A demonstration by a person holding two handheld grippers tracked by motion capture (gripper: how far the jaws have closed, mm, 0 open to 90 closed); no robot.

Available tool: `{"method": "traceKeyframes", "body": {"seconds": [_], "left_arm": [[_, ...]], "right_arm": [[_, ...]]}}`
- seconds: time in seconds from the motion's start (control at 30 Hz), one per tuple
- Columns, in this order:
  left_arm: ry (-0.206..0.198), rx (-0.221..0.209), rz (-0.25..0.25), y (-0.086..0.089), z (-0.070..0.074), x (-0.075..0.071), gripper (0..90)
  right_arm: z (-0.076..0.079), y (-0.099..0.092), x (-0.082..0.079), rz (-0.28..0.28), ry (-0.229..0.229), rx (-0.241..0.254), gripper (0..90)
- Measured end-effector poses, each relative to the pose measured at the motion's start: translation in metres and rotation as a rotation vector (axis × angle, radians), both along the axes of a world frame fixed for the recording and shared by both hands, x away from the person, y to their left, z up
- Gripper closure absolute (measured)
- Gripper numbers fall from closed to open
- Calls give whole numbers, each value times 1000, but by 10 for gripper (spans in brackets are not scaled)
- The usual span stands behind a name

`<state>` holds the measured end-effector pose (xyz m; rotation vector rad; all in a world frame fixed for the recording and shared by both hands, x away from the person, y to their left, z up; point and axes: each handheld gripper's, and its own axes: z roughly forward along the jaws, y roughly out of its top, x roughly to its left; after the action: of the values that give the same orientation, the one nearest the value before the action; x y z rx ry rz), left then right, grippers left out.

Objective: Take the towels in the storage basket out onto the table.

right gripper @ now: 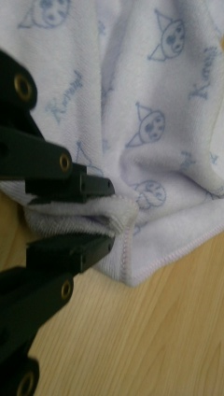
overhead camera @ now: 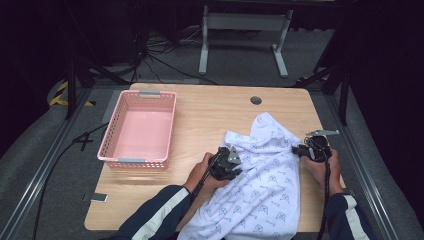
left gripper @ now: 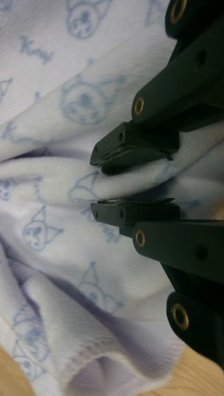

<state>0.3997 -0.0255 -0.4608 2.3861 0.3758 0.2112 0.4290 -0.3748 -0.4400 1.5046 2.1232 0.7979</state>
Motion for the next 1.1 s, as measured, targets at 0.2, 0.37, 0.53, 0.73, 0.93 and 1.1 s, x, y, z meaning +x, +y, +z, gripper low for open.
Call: {"method": "traceKeyframes", "body": {"seconds": [0.2,0.37,0.53,0.73,0.93,1.1], "left_arm": [[41,7,-10,33,1,-22,789],[99,9,-43,48,2,-39,755],[45,-73,113,50,11,-30,550],[46,-101,222,37,14,-2,466],[86,-64,261,43,2,11,479],[80,-51,243,45,-1,10,494]], "right_arm": [[14,-5,-28,53,35,38,721],[13,6,-41,156,113,-13,580],[33,22,-19,172,-37,-20,445],[27,46,38,189,-15,-83,427],[8,56,74,195,80,-80,410],[0,60,85,182,93,-61,394]]}}
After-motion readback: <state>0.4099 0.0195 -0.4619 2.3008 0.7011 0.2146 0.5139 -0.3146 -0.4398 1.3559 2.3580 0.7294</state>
